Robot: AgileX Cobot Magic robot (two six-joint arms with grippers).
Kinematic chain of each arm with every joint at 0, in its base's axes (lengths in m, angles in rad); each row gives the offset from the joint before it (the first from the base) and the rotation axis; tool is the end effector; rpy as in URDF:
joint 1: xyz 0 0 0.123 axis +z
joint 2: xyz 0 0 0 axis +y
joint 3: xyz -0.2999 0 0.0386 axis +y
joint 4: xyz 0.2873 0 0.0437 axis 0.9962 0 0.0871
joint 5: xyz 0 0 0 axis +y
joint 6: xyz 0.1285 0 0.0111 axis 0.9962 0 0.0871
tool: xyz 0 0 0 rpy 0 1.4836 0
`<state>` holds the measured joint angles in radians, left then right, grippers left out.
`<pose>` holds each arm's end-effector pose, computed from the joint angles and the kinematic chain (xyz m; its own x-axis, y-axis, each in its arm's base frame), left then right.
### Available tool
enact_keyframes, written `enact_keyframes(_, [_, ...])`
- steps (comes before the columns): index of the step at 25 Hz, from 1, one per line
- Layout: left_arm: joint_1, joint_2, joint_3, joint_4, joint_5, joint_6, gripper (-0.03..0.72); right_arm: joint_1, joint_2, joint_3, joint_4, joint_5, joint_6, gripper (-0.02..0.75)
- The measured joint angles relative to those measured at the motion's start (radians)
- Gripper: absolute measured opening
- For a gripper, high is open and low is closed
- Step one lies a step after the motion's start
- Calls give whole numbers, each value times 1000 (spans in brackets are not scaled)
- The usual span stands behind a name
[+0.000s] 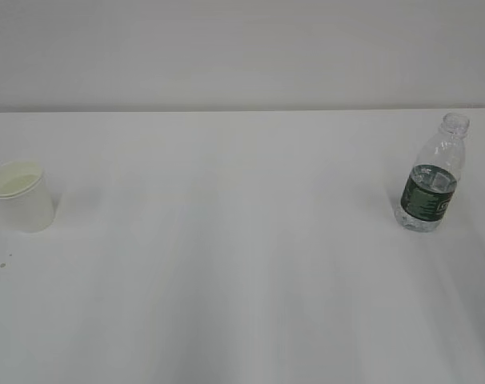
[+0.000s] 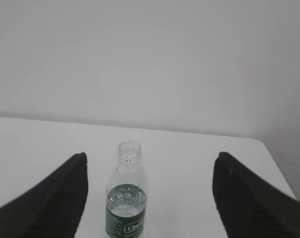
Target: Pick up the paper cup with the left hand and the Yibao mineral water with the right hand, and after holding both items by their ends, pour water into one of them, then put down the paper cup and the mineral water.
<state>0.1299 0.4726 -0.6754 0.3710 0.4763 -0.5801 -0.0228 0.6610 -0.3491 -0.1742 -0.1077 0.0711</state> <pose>0.1447 0.0406 0.3744 -0.0804 -0.2539 -0.9639 -0.3199 0.9224 -0.2163 0.2018 -0.0022 0.2756 -0.1181 -0.0992 -0.9880 -0.0078 0.9951 -0.0990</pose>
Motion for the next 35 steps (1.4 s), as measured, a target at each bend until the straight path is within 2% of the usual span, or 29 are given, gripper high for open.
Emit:
enact_keyframes(3, [0, 0, 0, -41, 44, 55, 456, 0, -60, -5, -44, 86, 0, 592])
enact_keyframes(8, [0, 0, 0, -141, 81, 180, 456, 0, -172, -6, -54, 203, 0, 591])
enact_keyframes(13, [-2, -2, -16, -190, 151, 269, 454, 0, -229, -30, -54, 312, 0, 591])
enact_keyframes(17, [-26, -2, -41, -207, 188, 288, 447, 0, -231, -53, -30, 374, 0, 587])
enact_keyframes(23, [-56, -8, -48, -212, 243, 301, 426, 61, -231, -72, -22, 447, -14, 527])
enact_keyframes(29, [-61, -29, -48, -225, 275, 326, 417, 96, -231, -77, -13, 493, -30, 520])
enact_keyframes(35, [-61, -53, -50, -289, 296, 366, 414, 98, -231, -117, -2, 555, -30, 520])
